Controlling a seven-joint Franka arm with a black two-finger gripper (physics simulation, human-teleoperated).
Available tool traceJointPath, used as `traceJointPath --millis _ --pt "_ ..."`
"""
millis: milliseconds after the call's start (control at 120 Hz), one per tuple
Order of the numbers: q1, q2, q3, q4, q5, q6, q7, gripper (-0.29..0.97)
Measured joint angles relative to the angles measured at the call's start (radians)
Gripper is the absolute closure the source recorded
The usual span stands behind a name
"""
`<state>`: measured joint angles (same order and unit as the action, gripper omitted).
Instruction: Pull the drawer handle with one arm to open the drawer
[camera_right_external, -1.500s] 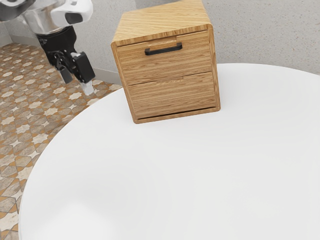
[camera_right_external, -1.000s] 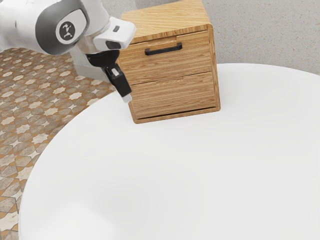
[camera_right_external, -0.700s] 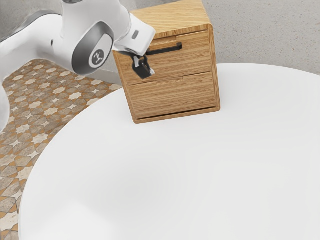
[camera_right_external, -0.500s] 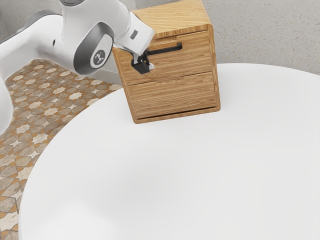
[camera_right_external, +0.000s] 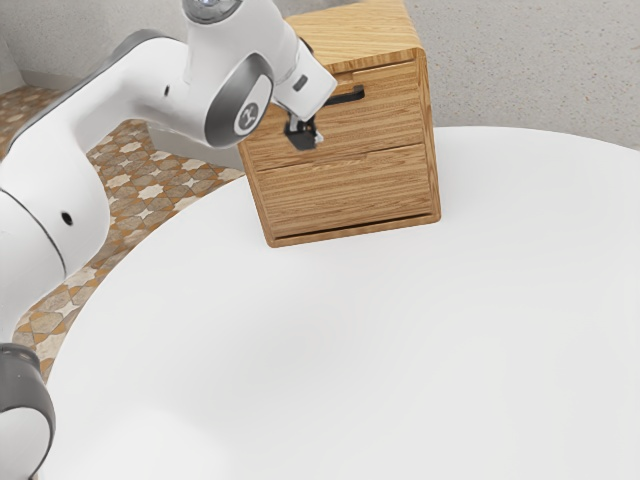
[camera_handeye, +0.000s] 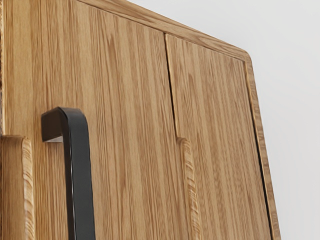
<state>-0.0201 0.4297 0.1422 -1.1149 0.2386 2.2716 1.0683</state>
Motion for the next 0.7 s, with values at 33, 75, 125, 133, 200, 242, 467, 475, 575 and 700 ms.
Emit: traceJointPath --millis 33,75,125,133,200,242,467,475,575,700 --pt "0.007 0.019 0.0 0.026 -0.004 -0.001 0.007 0.0" --pt "0.016 0.045 -0.002 0.058 -0.008 -0.001 0.015 0.0" --pt "0.023 0.074 -0.004 0.091 -0.015 -0.001 0.024 0.0" --pt "0.023 0.078 -0.004 0.094 -0.017 0.0 0.025 0.0" --pt "0.03 0.098 -0.005 0.108 -0.029 0.009 0.036 0.0" --pt "0.034 0.107 -0.005 0.112 -0.036 0.014 0.042 0.0" --pt "0.063 0.143 -0.007 0.115 -0.083 0.042 0.069 -0.01" --pt "0.063 0.144 -0.007 0.115 -0.086 0.043 0.07 -0.01" --pt "0.063 0.158 -0.017 0.113 -0.108 0.056 0.079 -0.03" --pt "0.056 0.15 -0.02 0.089 -0.119 0.065 0.088 0.03"
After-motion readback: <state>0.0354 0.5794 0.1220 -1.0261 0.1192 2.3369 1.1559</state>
